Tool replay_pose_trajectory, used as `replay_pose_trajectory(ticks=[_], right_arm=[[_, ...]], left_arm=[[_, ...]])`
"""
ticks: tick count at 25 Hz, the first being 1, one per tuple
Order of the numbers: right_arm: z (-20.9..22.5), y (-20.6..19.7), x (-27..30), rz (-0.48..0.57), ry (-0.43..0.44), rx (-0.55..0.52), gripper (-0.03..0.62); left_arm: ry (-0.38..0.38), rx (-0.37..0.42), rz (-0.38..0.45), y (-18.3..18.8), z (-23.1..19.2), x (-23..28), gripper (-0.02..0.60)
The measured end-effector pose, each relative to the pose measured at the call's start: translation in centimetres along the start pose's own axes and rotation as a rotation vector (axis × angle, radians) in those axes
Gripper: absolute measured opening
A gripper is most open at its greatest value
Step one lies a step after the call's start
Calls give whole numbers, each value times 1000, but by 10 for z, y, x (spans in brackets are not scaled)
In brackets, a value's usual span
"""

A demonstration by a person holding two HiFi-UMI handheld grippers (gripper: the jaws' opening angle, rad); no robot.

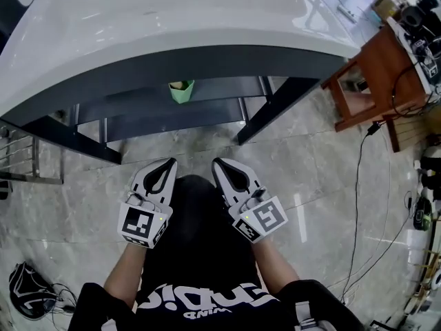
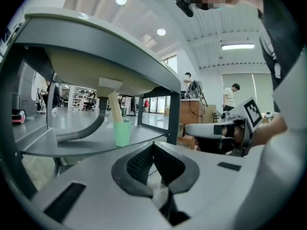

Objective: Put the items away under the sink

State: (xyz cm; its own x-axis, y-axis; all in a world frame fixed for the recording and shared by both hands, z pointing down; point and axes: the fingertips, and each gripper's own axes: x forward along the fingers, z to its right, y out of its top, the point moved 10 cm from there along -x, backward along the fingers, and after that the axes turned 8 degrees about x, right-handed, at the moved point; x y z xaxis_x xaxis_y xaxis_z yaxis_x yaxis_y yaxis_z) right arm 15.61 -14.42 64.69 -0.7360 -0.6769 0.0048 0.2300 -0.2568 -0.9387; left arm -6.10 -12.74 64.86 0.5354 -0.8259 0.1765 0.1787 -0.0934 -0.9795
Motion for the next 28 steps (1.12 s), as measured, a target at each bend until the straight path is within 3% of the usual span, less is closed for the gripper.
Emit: replay_pose_trajectory(ticks=[6, 19, 23, 28], right_arm=[[-42, 99, 24, -84, 52, 20, 18], [-149, 359, 28, -166, 24, 80, 18], [-174, 398, 26, -159, 14, 92, 18], [-181, 424, 11, -132, -10, 94, 18]], left_arm=[[-60, -51, -37, 102, -15, -25, 20], [-122, -45, -134, 380, -55, -78, 20], [-122, -22, -133, 426, -63, -95, 20], [-125, -11, -105, 454, -58, -100, 20]])
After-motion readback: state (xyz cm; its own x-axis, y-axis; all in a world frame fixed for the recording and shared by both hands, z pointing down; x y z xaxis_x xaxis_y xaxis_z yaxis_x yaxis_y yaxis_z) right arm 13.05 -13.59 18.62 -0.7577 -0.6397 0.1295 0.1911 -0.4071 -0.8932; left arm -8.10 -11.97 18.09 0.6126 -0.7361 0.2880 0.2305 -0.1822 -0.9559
